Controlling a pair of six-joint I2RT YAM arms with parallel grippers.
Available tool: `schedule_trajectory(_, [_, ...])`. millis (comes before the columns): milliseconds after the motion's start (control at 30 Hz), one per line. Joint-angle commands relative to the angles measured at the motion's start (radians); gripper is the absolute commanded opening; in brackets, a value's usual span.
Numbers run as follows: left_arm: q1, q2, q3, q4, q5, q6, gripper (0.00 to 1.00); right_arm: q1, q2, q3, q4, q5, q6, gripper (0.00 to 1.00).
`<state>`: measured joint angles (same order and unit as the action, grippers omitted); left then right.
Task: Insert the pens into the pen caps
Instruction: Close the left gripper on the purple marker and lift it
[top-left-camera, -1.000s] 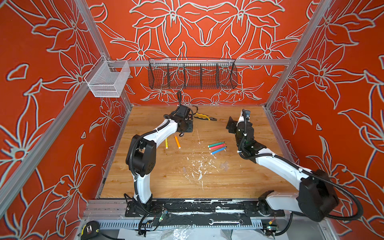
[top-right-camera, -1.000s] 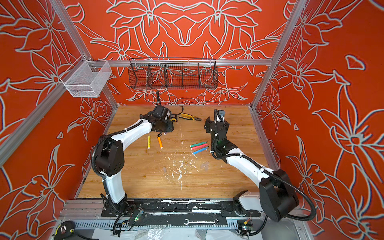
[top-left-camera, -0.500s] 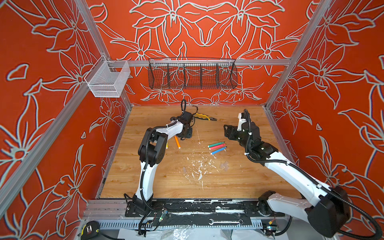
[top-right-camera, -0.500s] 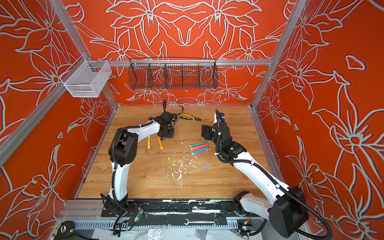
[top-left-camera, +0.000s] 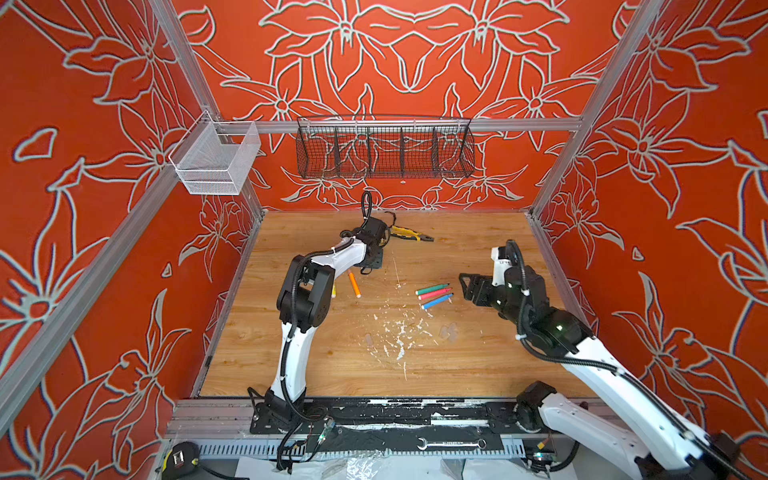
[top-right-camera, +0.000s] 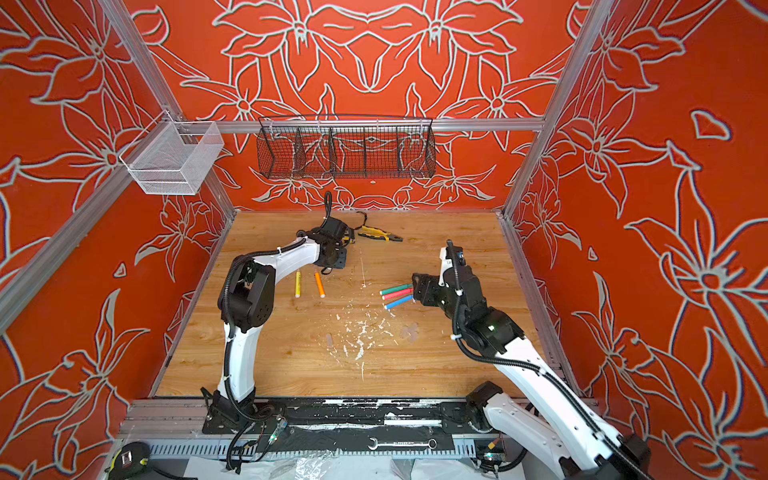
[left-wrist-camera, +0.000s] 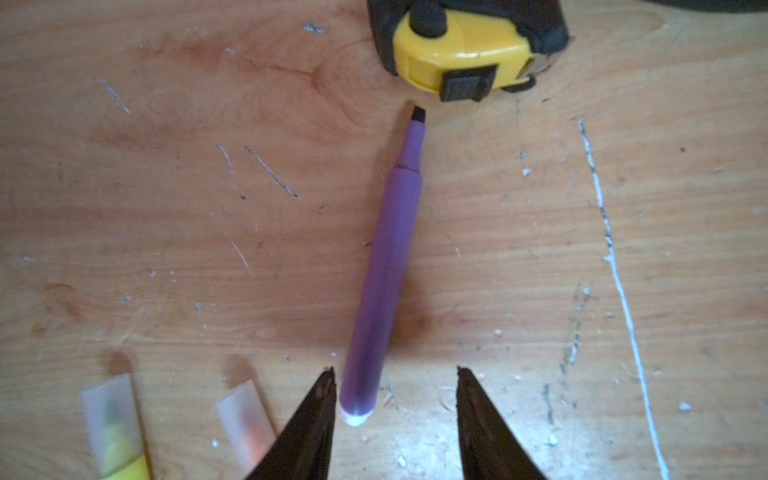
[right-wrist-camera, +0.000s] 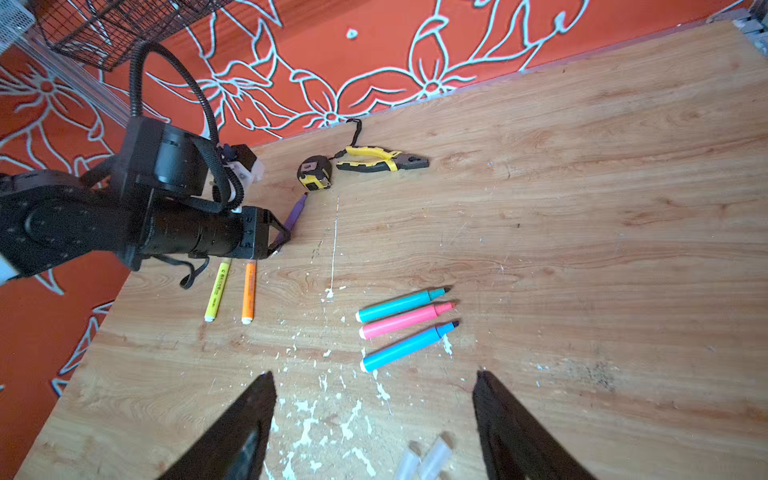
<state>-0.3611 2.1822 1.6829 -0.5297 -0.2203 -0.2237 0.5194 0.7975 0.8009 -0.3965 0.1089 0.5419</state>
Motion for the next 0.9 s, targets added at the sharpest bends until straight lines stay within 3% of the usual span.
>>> schedule_trajectory(0, [0.009,0.049,0.012,-0.006,-0.003,0.009,0.42,0.008,-0.059,0.003,-0.146,0.003,0.02,0.77])
schedule_trajectory(67, [0.008,0.054,0.012,-0.017,0.021,0.006,0.37,0.008,-0.094,-0.001,-0.176,0.008,0.011,0.77])
schedule_trajectory(233, [0.009,0.054,-0.004,-0.012,0.025,0.006,0.37,0.007,-0.133,0.001,-0.203,0.004,-0.006,0.78])
schedule_trajectory(433, [0.014,0.138,0.107,-0.095,0.032,0.009,0.31,0.008,-0.123,0.003,-0.24,0.009,-0.033,0.79])
schedule_trajectory(667, [0.015,0.176,0.163,-0.142,0.047,-0.009,0.3,0.008,-0.158,-0.106,-0.164,-0.038,-0.006,0.79])
schedule_trajectory(800, [0.014,0.188,0.179,-0.154,0.057,-0.007,0.19,0.007,-0.168,-0.126,-0.142,-0.034,0.023,0.79])
schedule_trajectory(867, [0.015,0.2,0.201,-0.167,0.065,-0.005,0.07,0.007,-0.175,-0.136,-0.124,-0.039,0.034,0.79])
